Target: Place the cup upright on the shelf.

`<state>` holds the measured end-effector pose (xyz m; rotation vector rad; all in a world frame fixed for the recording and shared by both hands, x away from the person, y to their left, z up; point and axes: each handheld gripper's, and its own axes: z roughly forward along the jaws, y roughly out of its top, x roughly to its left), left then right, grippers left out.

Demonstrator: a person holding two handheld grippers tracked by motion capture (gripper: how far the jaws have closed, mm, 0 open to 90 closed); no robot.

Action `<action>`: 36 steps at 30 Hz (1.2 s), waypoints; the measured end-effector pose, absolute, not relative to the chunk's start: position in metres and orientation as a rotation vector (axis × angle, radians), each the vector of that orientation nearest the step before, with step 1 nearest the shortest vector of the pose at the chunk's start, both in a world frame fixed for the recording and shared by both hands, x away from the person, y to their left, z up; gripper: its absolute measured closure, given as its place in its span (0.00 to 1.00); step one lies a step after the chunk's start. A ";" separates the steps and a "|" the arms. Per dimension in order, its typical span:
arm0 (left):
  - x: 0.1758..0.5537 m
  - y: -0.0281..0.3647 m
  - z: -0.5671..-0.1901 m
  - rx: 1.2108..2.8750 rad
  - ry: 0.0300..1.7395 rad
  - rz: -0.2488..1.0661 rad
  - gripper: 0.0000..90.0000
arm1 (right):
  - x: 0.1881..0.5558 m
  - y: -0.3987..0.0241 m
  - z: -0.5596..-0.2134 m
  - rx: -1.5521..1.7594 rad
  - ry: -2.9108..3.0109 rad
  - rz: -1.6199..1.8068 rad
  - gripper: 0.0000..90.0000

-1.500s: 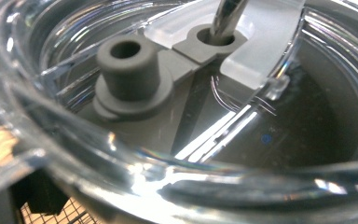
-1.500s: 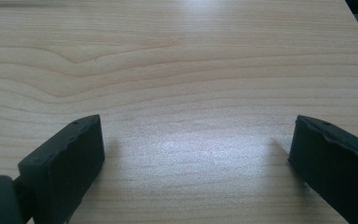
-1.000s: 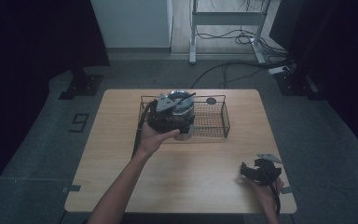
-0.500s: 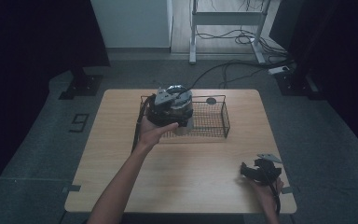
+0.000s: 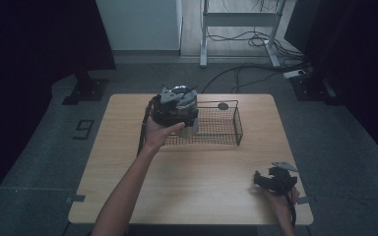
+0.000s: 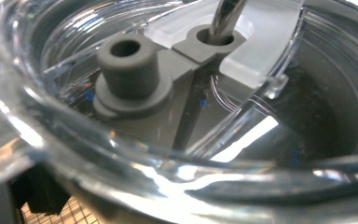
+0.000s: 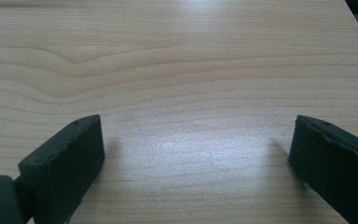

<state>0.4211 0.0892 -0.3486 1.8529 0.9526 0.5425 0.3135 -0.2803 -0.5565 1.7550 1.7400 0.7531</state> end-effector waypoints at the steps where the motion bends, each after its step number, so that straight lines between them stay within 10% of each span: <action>1: 0.423 0.090 -0.349 1.850 0.955 0.546 0.04 | 0.313 -0.280 -0.556 1.756 1.739 0.753 0.04; 36: 0.474 0.092 -0.379 1.871 1.060 0.554 0.04 | 0.313 -0.281 -0.556 1.757 1.735 0.753 0.05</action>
